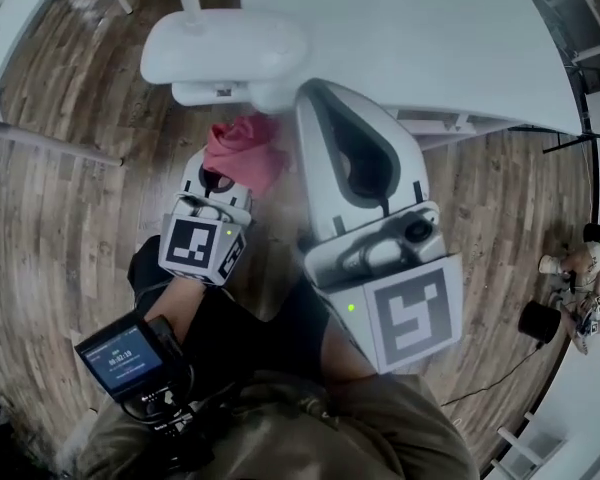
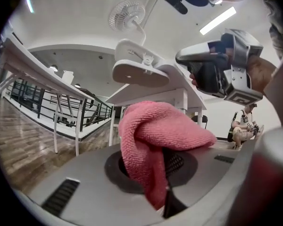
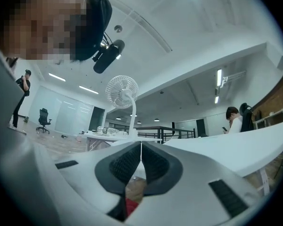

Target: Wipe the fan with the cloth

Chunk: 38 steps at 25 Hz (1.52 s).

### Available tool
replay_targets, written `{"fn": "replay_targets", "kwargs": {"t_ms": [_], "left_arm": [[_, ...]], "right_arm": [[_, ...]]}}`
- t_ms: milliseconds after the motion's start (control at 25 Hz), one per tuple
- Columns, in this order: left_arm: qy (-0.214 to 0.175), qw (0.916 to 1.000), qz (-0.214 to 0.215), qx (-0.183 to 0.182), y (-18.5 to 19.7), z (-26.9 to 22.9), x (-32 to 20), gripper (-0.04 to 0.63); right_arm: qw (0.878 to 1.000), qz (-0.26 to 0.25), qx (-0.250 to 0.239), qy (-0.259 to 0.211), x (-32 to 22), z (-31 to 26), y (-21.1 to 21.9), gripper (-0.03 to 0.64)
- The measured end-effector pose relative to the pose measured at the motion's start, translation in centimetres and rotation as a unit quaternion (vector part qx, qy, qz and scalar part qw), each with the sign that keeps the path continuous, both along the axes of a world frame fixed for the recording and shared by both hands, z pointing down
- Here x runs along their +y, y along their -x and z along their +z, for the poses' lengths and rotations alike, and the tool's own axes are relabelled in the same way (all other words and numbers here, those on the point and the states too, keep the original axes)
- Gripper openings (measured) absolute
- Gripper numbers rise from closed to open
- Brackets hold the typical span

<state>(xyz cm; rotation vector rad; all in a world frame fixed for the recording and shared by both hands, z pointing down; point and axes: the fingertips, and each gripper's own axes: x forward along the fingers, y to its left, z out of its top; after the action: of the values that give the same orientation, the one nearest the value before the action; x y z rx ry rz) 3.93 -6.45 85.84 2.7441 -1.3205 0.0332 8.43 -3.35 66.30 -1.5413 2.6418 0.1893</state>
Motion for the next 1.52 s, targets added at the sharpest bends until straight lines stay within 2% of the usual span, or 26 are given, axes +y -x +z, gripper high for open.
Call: {"fn": "replay_targets", "kwargs": {"t_ms": [160, 320, 480, 720, 840, 1240, 1400, 1520], "left_arm": [[-0.012, 0.9995, 0.008, -0.026, -1.3, -1.9, 0.8, 0.080], [-0.030, 0.9995, -0.010, -0.001, -0.3, -3.4, 0.0, 0.080], [-0.049, 0.9981, -0.038, 0.005, 0.8, -5.4, -0.6, 0.080], [-0.052, 0.9975, -0.047, -0.004, 0.4, -6.4, -1.1, 0.080], [-0.056, 0.9969, -0.054, -0.014, 0.1, -6.6, -0.9, 0.080], [-0.048, 0.9973, -0.055, -0.011, -1.5, -6.9, -1.1, 0.080], [-0.052, 0.9966, -0.065, -0.004, -1.4, -7.6, -1.1, 0.080], [-0.054, 0.9960, -0.069, -0.013, -1.4, -7.6, -1.2, 0.080]], "right_arm": [[1.000, 0.006, -0.017, -0.010, 0.0, -1.2, 0.0, 0.006], [0.999, 0.032, -0.029, -0.020, -0.2, -1.3, -0.3, 0.006], [0.999, 0.042, -0.015, 0.009, 0.5, 1.0, 0.8, 0.006], [0.997, 0.075, 0.001, 0.026, 1.2, 4.3, 0.8, 0.006], [0.995, 0.085, -0.011, 0.041, 1.1, 5.3, -0.3, 0.006], [0.994, 0.101, -0.019, 0.021, 1.3, 4.5, -2.7, 0.006], [0.994, 0.105, -0.016, 0.028, 1.2, 5.5, -2.5, 0.006], [0.994, 0.104, -0.022, 0.036, 1.0, 6.2, -2.5, 0.006]]}}
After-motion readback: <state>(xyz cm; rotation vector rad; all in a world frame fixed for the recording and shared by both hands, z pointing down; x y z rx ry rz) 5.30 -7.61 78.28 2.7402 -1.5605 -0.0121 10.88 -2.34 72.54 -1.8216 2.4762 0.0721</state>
